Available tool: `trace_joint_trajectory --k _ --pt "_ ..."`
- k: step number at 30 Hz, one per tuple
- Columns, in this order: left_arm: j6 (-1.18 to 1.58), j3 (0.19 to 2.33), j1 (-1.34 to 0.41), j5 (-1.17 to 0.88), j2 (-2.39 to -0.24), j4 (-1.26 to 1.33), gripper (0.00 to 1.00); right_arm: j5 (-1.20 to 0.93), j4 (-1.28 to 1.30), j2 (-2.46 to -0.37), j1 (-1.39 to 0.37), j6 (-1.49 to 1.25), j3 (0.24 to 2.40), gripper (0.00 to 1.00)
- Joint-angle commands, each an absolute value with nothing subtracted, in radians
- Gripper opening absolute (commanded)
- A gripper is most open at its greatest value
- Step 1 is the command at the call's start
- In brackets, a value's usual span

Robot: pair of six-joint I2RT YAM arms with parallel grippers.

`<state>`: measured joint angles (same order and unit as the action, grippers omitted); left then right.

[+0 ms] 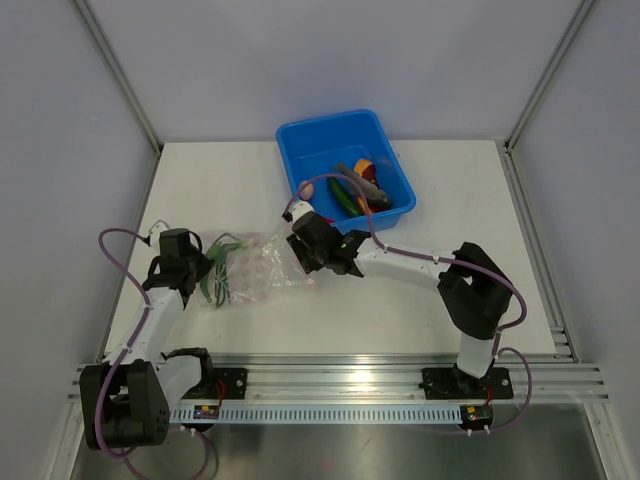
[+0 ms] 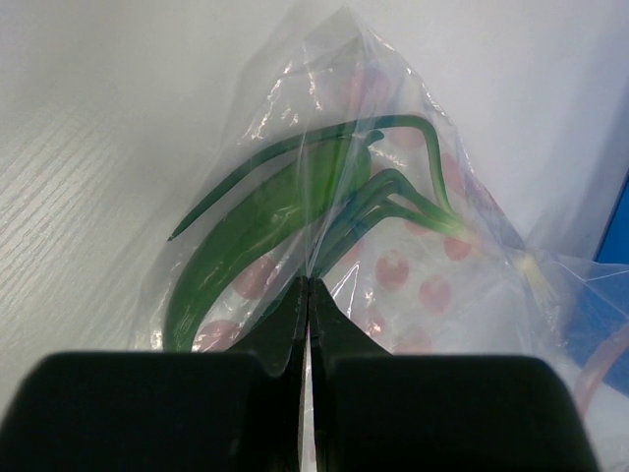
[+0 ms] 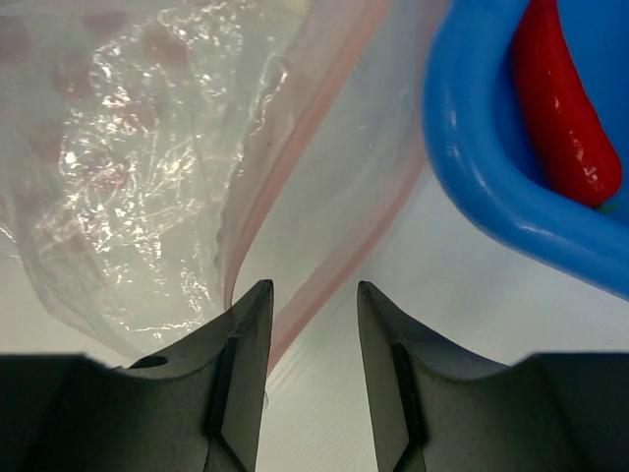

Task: Open the zip-top bag and remove the fake food
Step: Pick up the fake vegetable from the zipper food storage bag.

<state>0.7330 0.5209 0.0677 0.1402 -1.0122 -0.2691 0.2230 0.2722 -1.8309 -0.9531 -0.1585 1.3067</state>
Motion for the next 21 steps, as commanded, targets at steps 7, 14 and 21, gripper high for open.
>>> trace_joint_trajectory --k 7,14,21 --pt "0.718 0.534 0.074 0.135 -1.017 -0.239 0.00 0.074 0.083 -1.792 -1.020 -0.054 1.279 0.46" --pt "0.716 0.535 0.072 0.135 -1.017 -0.241 0.00 0.011 0.060 -1.810 -1.049 -0.006 1.279 0.47" --pt "0.715 0.537 0.072 0.135 -1.019 -0.241 0.00 0.041 0.061 -1.862 -1.051 0.063 1.292 0.49"
